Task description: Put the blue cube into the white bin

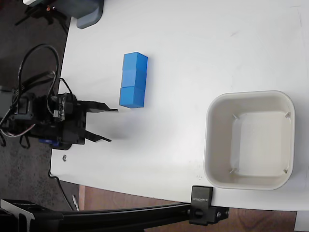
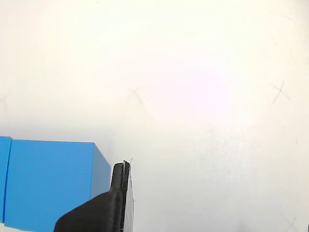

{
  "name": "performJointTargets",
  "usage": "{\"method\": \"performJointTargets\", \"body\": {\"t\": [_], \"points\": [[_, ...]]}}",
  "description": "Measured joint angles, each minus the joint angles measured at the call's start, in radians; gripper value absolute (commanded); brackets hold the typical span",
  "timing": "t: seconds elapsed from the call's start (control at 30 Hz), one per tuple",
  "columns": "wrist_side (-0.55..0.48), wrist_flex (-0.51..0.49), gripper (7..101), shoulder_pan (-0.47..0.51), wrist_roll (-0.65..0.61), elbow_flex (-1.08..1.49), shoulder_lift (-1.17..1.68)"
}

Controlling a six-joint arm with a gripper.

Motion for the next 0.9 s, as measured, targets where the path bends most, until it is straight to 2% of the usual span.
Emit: {"method": "performJointTargets", "body": {"t": [0.77,0.9], "points": [[0.005,-0.002,100.3,-0.014,-0.009,-0.002,0.0],[-0.009,0.029,100.3,-0.009,-0.057,-0.064,-0.003]]}}
